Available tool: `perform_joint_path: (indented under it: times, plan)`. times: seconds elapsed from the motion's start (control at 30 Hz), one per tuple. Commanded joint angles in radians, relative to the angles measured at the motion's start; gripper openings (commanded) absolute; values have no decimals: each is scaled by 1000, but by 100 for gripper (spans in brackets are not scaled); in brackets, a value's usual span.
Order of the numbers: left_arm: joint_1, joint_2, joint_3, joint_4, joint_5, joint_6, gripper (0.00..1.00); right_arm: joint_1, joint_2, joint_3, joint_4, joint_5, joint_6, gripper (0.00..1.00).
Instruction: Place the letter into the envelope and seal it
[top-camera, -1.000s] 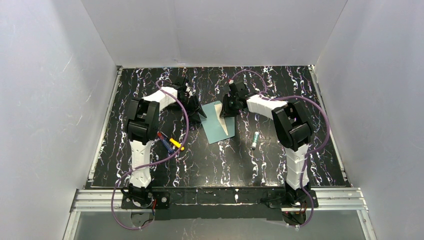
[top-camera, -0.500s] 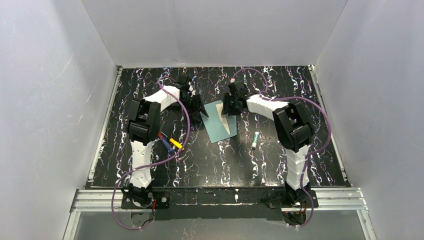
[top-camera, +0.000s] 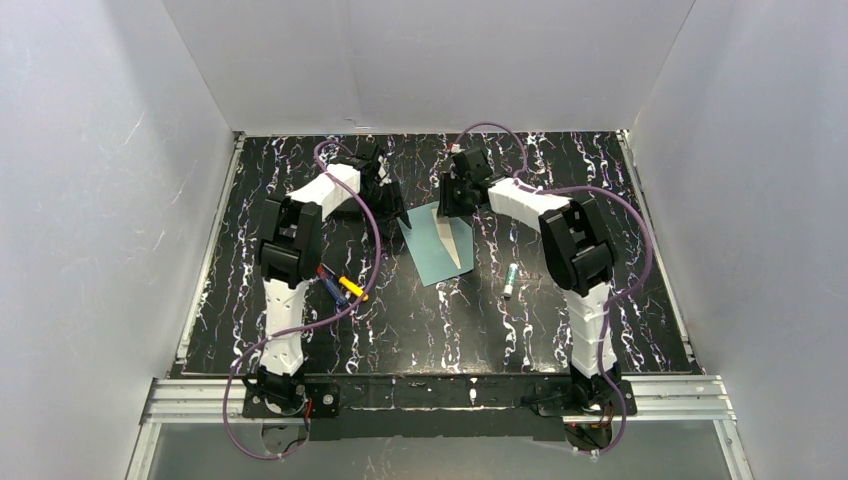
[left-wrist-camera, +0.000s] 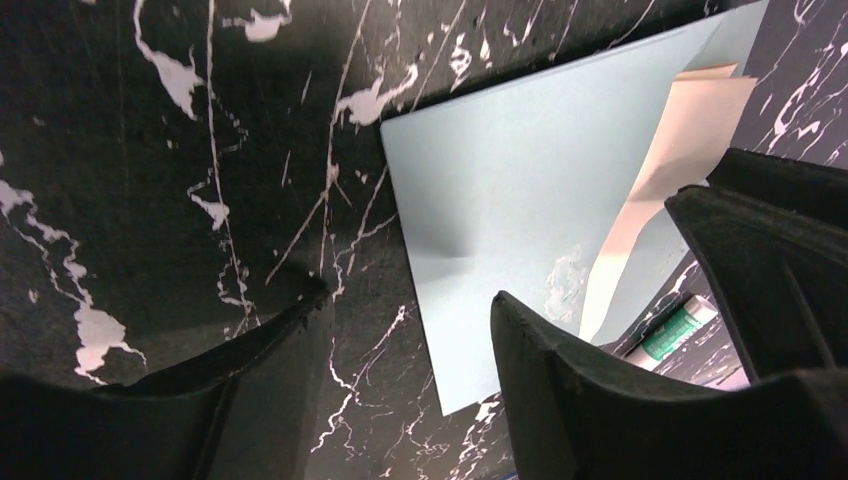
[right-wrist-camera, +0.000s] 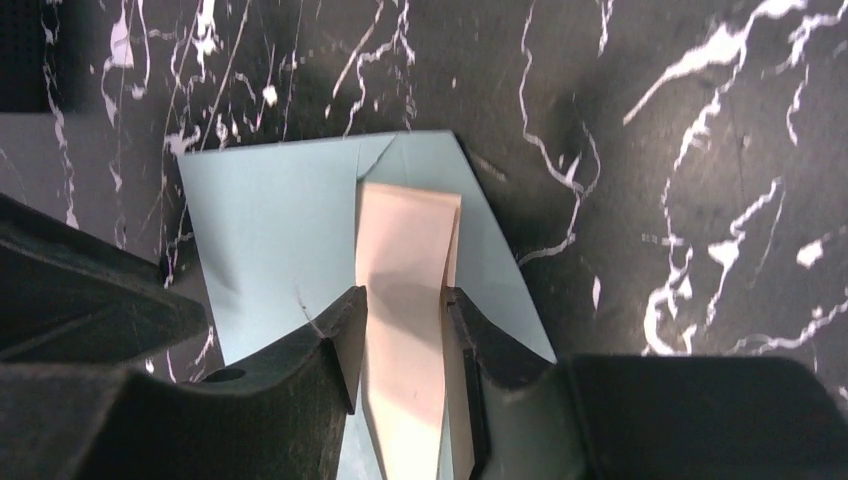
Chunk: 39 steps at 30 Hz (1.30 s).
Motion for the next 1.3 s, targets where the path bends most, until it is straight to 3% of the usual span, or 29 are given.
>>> perform_joint_path:
  times: [0.0, 0.33, 0.57, 0.87, 1.27]
  plan:
    - [9, 95, 48, -67, -90, 50, 57, -9, 54, 84, -35, -10, -32, 41]
    - [9, 147, 63, -75, -44, 51, 48, -16, 73, 51, 44, -122, -19, 16]
    - [8, 173, 101, -75, -34, 95, 48, -28, 95, 34, 124, -257, -6, 14]
    - [7, 185, 111, -75, -65, 128, 48, -34, 67, 16, 115, -173, 49, 21]
    - [9, 197, 116, -73, -75, 180, 48, -62, 129, -1, 285, -457, 100, 18]
